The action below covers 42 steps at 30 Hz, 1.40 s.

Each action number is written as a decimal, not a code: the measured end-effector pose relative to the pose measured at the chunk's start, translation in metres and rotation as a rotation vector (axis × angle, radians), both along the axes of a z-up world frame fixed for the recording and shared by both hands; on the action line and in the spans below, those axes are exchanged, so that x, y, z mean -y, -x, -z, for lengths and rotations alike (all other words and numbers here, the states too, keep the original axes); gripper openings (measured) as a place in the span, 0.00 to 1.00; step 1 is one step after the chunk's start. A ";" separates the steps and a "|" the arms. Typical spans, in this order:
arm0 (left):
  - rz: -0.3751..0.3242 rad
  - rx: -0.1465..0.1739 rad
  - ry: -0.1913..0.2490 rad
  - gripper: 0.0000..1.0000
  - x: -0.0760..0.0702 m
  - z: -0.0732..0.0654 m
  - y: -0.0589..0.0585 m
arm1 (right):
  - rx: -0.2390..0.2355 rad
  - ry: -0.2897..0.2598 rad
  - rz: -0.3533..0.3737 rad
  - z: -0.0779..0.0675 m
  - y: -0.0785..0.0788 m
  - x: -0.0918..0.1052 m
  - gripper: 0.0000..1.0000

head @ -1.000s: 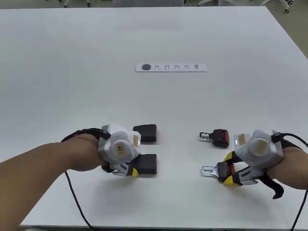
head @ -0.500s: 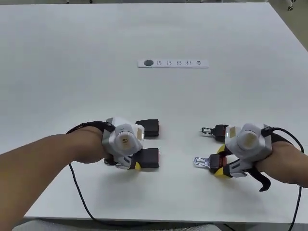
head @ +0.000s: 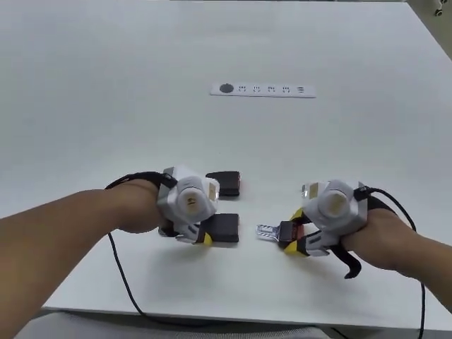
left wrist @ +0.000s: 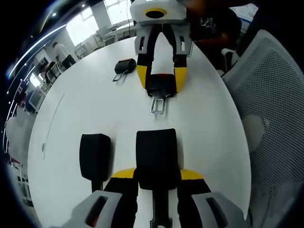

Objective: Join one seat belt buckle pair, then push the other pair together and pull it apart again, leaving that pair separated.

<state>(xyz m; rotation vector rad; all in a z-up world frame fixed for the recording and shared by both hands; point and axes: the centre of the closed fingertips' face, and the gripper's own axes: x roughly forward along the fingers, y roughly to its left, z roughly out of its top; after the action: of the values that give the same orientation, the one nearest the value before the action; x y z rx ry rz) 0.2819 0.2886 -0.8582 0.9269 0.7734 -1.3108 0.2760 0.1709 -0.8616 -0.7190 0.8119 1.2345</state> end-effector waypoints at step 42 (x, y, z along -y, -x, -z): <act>0.004 -0.027 0.012 0.32 0.000 0.001 0.001 | 0.008 -0.018 -0.108 0.000 -0.005 -0.049 0.34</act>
<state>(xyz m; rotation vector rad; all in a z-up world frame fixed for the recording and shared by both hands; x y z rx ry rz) 0.2810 0.2887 -0.8593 0.9037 0.7838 -1.3326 0.2812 0.2194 -0.8614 -0.7609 0.7624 1.3330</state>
